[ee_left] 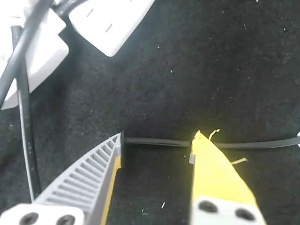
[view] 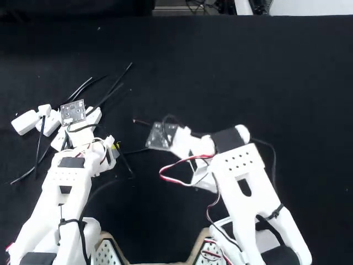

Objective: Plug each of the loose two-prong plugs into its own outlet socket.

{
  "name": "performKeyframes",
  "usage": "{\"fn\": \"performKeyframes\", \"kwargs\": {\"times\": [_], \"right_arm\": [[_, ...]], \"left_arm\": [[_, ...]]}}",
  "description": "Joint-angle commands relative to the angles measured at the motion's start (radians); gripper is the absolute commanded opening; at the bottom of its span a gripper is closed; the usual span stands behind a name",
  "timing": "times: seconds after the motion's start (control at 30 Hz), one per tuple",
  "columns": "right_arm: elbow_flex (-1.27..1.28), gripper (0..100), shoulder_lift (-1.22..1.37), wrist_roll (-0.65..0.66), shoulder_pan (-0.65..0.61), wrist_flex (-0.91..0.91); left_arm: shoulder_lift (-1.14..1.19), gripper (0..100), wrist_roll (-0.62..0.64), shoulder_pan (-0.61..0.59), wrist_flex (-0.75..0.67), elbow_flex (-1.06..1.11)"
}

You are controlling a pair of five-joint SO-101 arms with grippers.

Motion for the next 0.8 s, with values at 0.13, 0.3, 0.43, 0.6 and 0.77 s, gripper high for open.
{"fn": "performKeyframes", "kwargs": {"times": [0.13,0.3,0.43,0.6,0.77], "right_arm": [[0.07,27.2,-0.033,0.114,-0.012,-0.028],[0.107,27.2,-0.031,0.064,-0.15,-0.068],[0.101,27.2,0.035,-0.029,-0.236,-0.166],[-0.025,27.2,0.237,-0.052,-0.258,-0.187],[-0.168,27.2,0.346,-0.046,-0.259,-0.181]], "left_arm": [[-0.021,24,0.006,-0.004,-0.003,-0.058],[-0.021,24,0.006,-0.01,-0.003,-0.059],[-0.028,24,0.0,-0.012,0.002,-0.059],[-0.023,24,-0.002,-0.013,0.003,-0.059],[-0.023,24,0.005,-0.097,0.018,-0.062]]}}
